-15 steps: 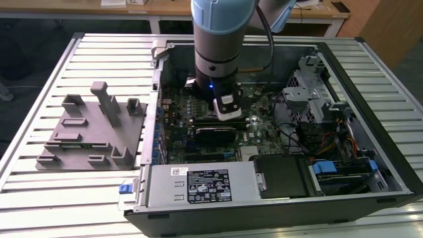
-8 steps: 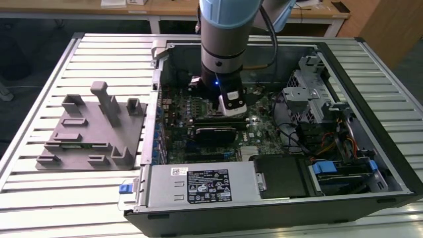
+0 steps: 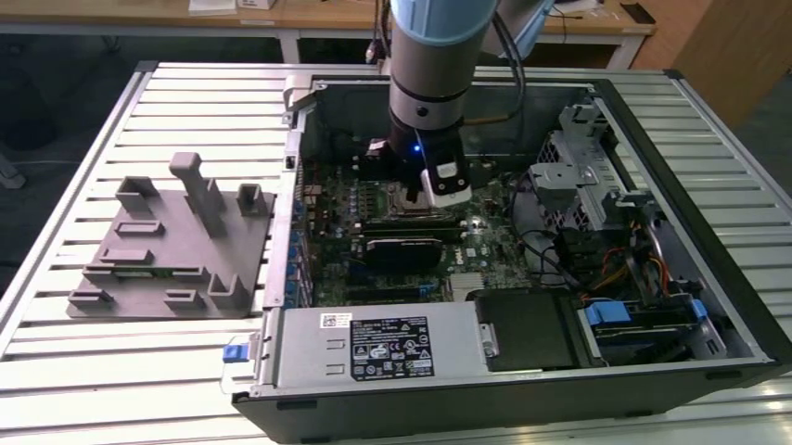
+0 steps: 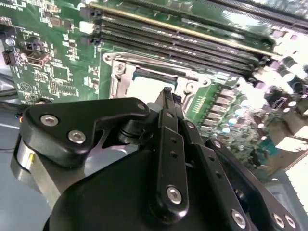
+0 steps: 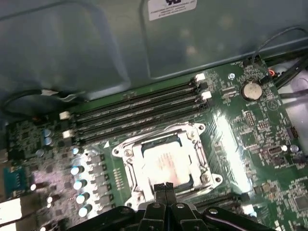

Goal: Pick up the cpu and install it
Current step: 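Install the second cpu locking lever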

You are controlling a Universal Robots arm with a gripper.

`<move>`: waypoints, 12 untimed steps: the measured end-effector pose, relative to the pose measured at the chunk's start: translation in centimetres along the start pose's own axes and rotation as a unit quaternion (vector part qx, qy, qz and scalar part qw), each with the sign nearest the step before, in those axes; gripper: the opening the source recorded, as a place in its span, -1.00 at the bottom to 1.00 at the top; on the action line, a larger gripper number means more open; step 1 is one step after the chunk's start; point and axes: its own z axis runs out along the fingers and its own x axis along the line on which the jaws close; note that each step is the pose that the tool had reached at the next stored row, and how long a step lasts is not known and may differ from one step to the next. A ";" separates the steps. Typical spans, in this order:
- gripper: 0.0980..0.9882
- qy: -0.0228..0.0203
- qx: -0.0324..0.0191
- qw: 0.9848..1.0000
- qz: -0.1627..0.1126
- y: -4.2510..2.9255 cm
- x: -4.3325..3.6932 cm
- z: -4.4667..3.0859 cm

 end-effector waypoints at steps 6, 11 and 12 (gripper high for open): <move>-0.98 -0.003 0.011 1.000 0.000 1.95 0.33 1.15; -0.98 -0.008 0.027 1.000 -0.001 2.24 0.24 1.56; -0.98 -0.008 0.029 1.000 -0.001 2.25 0.16 1.60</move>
